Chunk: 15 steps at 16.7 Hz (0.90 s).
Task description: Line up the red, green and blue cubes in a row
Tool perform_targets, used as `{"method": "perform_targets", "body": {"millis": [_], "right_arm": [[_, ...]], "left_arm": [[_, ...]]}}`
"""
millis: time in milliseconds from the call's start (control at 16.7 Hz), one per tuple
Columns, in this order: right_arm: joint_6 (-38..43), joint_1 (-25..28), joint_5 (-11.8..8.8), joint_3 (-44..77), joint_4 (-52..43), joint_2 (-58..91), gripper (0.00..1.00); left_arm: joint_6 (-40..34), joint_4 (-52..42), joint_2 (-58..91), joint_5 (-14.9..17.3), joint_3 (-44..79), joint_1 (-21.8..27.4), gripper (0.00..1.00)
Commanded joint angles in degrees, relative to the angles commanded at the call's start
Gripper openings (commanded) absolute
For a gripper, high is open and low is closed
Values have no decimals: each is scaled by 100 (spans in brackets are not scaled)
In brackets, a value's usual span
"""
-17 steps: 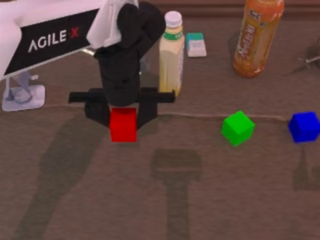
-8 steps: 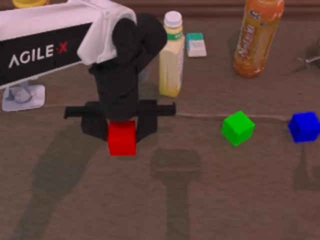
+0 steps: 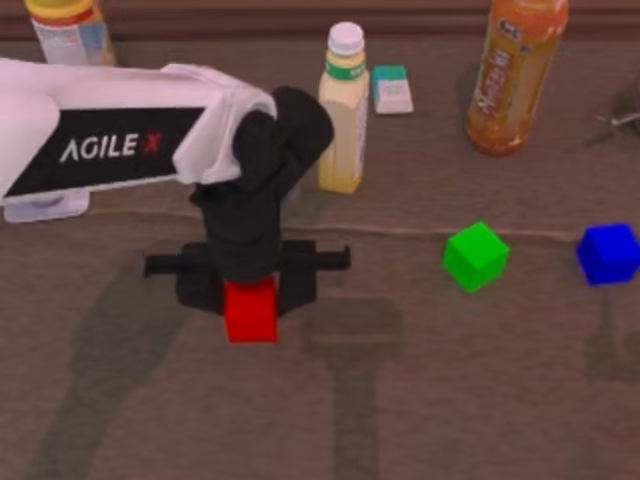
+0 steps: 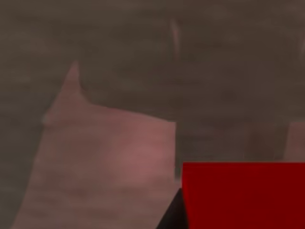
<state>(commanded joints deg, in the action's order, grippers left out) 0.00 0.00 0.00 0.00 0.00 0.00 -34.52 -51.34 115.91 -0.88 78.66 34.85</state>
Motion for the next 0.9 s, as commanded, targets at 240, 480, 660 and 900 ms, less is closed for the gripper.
{"method": "perform_targets", "body": {"millis": [240,480,660,900], "right_arm": [[0,0,0,0,0,0,100],[0,0,0,0,0,0,100],[0,0,0,0,0,0,100],[0,0,0,0,0,0,100]], "left_arm": [[-5,222,80,4,-171,9,0],[-5,222,80,4,-171,9,15],[-5,222,80,4,-171,9,38],[-5,222,80,4,-171,9,68]]}}
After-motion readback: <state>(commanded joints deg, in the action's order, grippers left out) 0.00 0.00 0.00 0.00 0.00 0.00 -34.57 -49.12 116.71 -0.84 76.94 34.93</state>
